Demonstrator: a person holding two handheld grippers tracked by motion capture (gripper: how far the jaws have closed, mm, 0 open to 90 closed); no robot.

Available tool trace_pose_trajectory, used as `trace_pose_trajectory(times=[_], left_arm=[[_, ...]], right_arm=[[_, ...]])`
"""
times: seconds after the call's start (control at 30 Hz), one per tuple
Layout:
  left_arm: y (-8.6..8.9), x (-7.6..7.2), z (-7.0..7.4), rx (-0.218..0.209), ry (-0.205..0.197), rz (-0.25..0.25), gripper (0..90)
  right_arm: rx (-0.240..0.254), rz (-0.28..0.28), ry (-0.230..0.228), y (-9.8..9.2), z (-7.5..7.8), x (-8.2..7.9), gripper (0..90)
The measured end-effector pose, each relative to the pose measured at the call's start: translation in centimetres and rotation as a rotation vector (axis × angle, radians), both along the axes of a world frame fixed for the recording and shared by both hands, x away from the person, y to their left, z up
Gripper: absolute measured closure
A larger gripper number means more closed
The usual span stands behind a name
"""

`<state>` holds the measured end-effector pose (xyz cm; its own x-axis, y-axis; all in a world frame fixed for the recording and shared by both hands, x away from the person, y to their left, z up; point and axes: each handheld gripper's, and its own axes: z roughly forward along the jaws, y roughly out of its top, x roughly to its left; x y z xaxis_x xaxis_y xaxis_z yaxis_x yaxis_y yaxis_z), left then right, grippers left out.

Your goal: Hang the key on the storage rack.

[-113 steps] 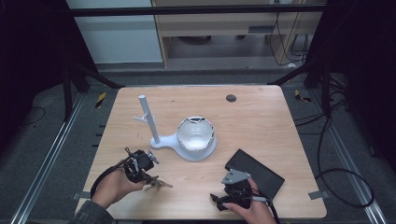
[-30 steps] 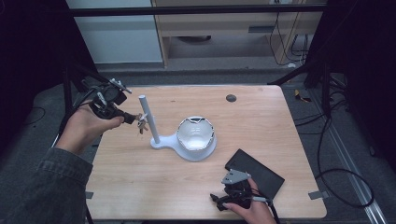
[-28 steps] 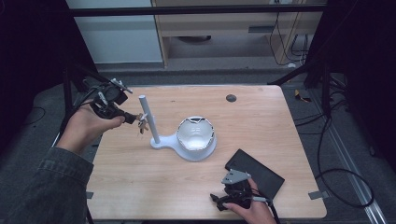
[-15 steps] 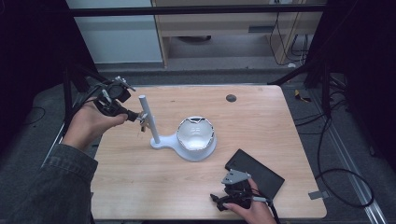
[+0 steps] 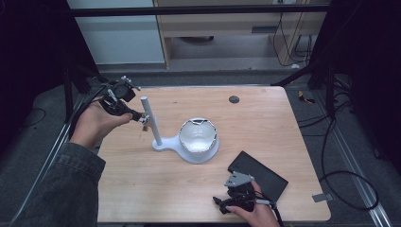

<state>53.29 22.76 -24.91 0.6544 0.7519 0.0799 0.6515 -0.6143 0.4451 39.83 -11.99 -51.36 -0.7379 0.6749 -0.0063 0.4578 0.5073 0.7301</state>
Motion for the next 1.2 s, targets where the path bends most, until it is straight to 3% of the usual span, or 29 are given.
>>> trace_pose_trajectory(times=[0.2,0.3,0.53,0.83,1.13,1.2], left_arm=[[0.2,-0.1,-0.1,-0.011,-0.021,0.014,87.4],[0.5,-0.7,0.1,-0.037,-0.052,0.018,78.0],[1.0,-2.7,0.4,-0.029,-0.15,0.002,62.3],[0.6,-5.5,-0.3,-0.015,-0.207,-0.025,44.8],[-0.2,-8.3,-1.0,-0.043,-0.252,-0.044,16.8],[-0.4,-8.8,-1.4,-0.046,-0.254,-0.053,15.5]], right_arm=[[-0.001,0.0,0.0,0.0,0.0,0.0,4.1],[0.0,0.0,0.0,0.0,0.0,0.0,4.1],[-0.001,0.001,0.0,0.0,0.0,0.0,4.1],[0.0,-0.001,0.0,0.0,0.0,0.0,4.0],[-0.001,-0.001,0.004,0.0,0.0,0.0,3.5],[-0.002,0.001,0.002,0.0,0.0,0.0,3.5]])
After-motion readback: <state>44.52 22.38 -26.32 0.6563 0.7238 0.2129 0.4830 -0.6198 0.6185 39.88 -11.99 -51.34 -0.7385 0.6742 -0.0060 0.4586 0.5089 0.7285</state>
